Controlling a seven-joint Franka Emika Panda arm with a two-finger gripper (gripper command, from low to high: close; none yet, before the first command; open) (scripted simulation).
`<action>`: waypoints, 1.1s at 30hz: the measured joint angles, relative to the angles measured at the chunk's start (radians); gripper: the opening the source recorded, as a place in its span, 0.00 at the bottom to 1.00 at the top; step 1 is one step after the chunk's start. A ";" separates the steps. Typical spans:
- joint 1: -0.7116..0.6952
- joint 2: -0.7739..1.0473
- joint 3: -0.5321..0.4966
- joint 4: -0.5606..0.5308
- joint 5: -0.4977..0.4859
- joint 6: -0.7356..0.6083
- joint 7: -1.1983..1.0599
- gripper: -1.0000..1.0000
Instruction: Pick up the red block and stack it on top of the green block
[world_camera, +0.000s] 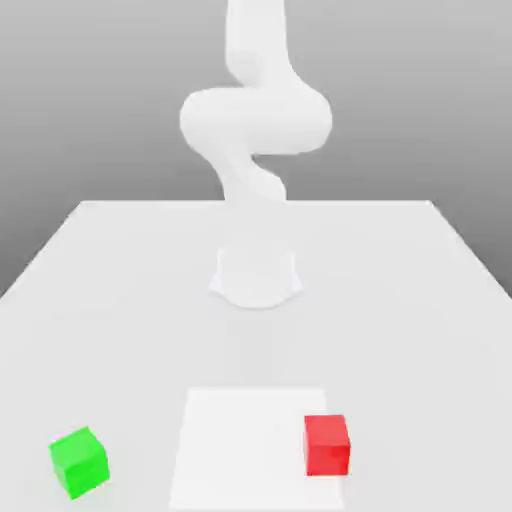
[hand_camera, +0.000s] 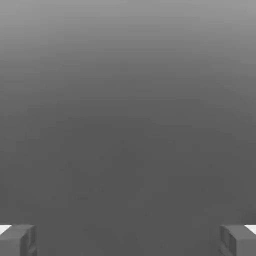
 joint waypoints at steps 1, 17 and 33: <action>-0.002 0.039 0.010 -0.013 -0.003 0.018 0.009 0.50; 0.011 0.623 0.115 -0.205 -0.052 0.289 0.144 0.50; 0.079 1.018 0.077 -0.247 -0.115 0.543 0.228 0.00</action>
